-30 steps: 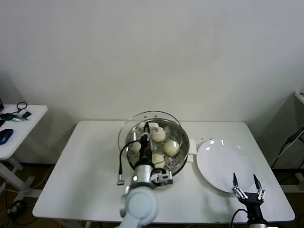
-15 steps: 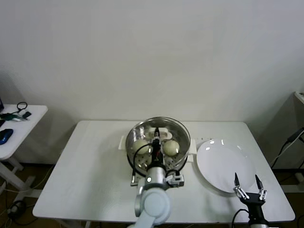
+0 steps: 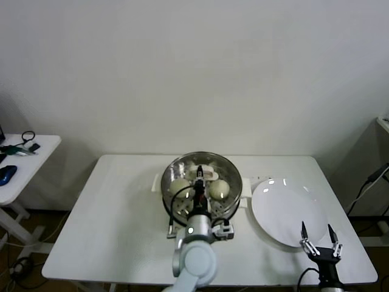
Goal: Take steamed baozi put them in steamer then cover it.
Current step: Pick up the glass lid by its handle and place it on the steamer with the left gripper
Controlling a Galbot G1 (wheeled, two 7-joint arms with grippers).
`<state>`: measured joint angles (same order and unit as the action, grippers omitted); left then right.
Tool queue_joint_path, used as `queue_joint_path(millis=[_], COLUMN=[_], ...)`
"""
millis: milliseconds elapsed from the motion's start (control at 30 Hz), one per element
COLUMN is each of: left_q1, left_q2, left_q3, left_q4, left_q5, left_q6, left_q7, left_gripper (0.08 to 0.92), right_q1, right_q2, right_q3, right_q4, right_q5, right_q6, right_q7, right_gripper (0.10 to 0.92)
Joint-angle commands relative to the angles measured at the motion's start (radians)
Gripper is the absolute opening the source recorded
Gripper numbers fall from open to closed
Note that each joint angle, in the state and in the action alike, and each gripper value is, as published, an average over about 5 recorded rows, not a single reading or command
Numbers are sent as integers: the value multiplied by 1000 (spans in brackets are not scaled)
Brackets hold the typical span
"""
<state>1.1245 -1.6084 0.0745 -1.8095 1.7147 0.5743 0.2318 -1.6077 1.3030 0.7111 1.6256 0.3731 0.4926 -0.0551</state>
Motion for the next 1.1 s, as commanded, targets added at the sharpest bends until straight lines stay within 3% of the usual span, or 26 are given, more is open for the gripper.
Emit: queue_joint_path(millis=[33,500,767,933,1100], left_q1=[3,39,65,105,211], left_q2=[2,34,88,146,228], left_q3=[-10,26,37,-4,-153], left_q4=[27,-65,-180,-294,-380], left_q5=[17,-59,-218,-446,-741], left_q6=[-6,3,-2,-69,-205], left_q7=[-8,-1,-36,-152,-272], left_gripper=[130,156,377,516,663], right_q1=[0,1,-2,-13,-20], right_q2=[3,9,8,3,-4], right_q3=[4,0,0,-13,-18], right_q4=[0,2,9,24,39], right_q5=[-2,-6,1,34,38], right_q6=[7,0,-19,-28,-43], right_q7=[-3,-11,-11,30,40], right_gripper=[823,823,823,823,823])
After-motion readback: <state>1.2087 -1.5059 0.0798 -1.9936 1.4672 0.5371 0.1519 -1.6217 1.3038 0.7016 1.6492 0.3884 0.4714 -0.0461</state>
